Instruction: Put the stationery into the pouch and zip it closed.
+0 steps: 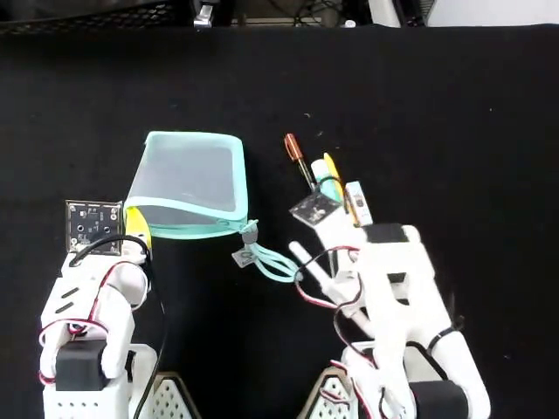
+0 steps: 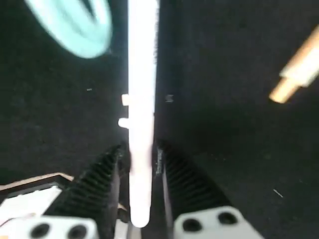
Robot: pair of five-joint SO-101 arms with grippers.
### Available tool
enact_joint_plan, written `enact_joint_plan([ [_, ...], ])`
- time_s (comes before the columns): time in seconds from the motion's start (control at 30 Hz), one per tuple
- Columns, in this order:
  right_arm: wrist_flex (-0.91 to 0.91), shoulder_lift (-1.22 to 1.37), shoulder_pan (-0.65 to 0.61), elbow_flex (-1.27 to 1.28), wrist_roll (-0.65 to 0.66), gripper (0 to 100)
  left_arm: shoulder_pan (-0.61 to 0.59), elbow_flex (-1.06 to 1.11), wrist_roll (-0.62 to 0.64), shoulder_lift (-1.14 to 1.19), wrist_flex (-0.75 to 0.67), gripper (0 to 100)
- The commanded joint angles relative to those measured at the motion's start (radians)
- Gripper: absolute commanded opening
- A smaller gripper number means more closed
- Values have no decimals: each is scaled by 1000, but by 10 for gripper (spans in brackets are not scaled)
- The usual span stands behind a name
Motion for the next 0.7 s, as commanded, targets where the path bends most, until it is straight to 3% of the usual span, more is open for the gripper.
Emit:
enact_joint_plan([
  [0.0,2,-25,69,2,28,163,-8,-2,-3,9,-14,30],
  [0.1,5,-28,123,1,41,248,-8,-2,-3,9,-14,30],
  [0.37,12,-33,110,-71,71,254,-8,-2,-3,9,-15,30],
  [0.67,43,-22,-215,-329,-210,254,-7,-2,-3,9,-15,30],
])
